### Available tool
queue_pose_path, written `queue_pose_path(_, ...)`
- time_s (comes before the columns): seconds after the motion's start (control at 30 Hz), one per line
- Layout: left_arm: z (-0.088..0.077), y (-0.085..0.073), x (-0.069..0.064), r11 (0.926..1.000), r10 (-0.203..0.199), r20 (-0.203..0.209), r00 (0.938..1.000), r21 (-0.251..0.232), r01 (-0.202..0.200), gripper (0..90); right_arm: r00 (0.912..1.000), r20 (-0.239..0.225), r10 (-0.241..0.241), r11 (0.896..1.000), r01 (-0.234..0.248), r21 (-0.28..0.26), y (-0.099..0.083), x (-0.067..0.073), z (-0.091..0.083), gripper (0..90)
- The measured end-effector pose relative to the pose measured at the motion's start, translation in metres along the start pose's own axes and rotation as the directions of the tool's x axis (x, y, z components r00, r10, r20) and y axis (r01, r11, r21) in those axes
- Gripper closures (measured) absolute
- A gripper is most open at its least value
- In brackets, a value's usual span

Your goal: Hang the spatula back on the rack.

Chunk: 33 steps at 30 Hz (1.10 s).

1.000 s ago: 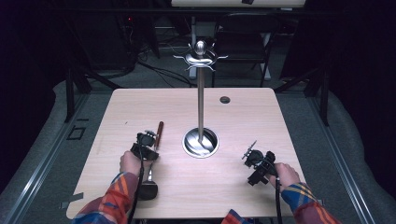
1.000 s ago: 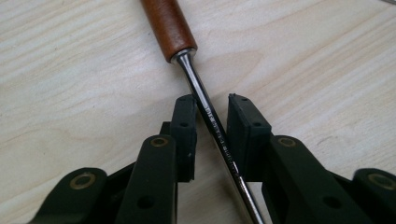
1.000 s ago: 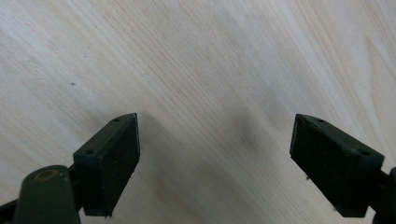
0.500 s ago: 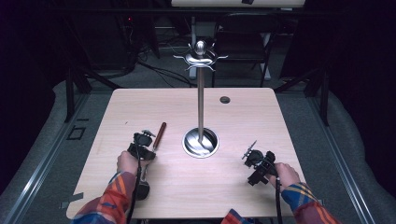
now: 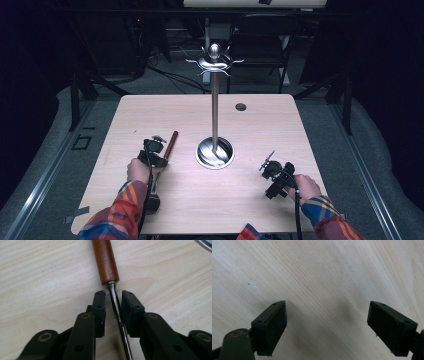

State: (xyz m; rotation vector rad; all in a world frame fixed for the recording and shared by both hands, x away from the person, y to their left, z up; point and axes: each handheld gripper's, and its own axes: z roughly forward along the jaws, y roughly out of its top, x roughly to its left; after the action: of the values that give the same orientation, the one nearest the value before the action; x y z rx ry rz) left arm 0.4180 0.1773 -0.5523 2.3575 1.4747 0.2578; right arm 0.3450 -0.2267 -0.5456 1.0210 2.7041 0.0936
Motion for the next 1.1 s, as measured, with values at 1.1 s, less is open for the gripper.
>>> queue_pose_path(1.1,-0.09,-0.022,-0.001,0.8804,-0.055,0.133,0.9896,-0.461,0.111,84.0,0.9999,0.009,-0.005,1.0,0.005,-0.007,-0.003,0.002,-0.005,15.6)
